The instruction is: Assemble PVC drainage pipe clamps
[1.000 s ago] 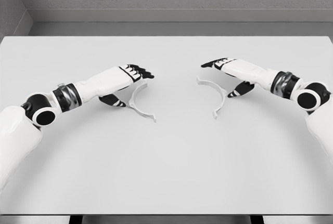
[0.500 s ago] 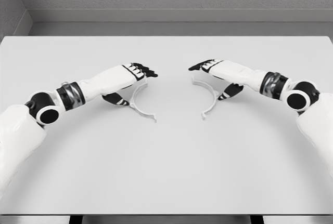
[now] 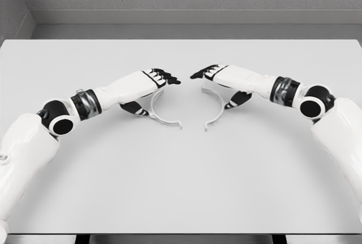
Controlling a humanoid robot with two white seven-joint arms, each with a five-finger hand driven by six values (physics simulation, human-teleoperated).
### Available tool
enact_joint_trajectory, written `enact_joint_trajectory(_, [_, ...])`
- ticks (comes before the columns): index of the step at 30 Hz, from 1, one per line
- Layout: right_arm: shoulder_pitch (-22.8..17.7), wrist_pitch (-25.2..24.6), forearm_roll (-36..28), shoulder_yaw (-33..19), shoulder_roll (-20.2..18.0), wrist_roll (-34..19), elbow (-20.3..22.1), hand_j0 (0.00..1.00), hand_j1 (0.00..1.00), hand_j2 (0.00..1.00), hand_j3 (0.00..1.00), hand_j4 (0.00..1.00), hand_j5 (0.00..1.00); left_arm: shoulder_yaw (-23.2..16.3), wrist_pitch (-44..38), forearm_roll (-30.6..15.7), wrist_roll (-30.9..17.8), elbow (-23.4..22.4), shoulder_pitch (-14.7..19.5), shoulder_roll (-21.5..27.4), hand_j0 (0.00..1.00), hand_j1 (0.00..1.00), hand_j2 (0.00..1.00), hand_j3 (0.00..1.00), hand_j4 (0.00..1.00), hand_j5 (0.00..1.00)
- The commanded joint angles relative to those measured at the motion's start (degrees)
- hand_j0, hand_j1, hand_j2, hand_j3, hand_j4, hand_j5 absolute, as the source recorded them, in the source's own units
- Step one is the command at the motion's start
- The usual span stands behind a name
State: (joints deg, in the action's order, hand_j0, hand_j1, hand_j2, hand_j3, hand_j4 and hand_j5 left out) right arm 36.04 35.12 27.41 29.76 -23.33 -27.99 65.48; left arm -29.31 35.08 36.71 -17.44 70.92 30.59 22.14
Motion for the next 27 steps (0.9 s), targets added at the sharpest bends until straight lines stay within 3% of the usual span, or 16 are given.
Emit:
enact_joint_trajectory(1, [0.0, -0.12, -0.26, 0.21, 0.39, 0.04, 0.0, 1.0, 1.0, 1.0, 1.0, 1.0, 1.0, 0.04, -0.08, -0.41, 0.04, 0.01, 0.0, -0.08, 1.0, 1.0, 1.0, 1.0, 1.0, 1.0])
enact_joint_trajectory(8, [0.97, -0.12, -0.17, 1.09, 1.54, 0.04, -0.53, 1.0, 1.0, 1.0, 1.0, 1.0, 1.0, 0.13, -0.08, -0.59, 0.12, -0.25, 0.62, 0.71, 1.0, 1.0, 1.0, 1.0, 1.0, 1.0])
enact_joint_trajectory(18, [1.84, -0.12, -1.4, 0.39, 0.92, 0.3, -0.17, 1.0, 1.0, 1.0, 1.0, 1.0, 1.0, 0.31, -0.08, -0.67, 0.12, -6.85, 4.04, 1.5, 1.0, 1.0, 1.0, 1.0, 1.0, 1.0])
enact_joint_trajectory(27, [0.53, -0.12, -1.49, -1.2, -0.75, 0.22, 0.09, 1.0, 1.0, 1.0, 1.0, 1.0, 1.0, 0.13, -0.08, -0.59, 0.12, -9.39, 6.68, 0.89, 1.0, 1.0, 1.0, 1.0, 1.0, 1.0])
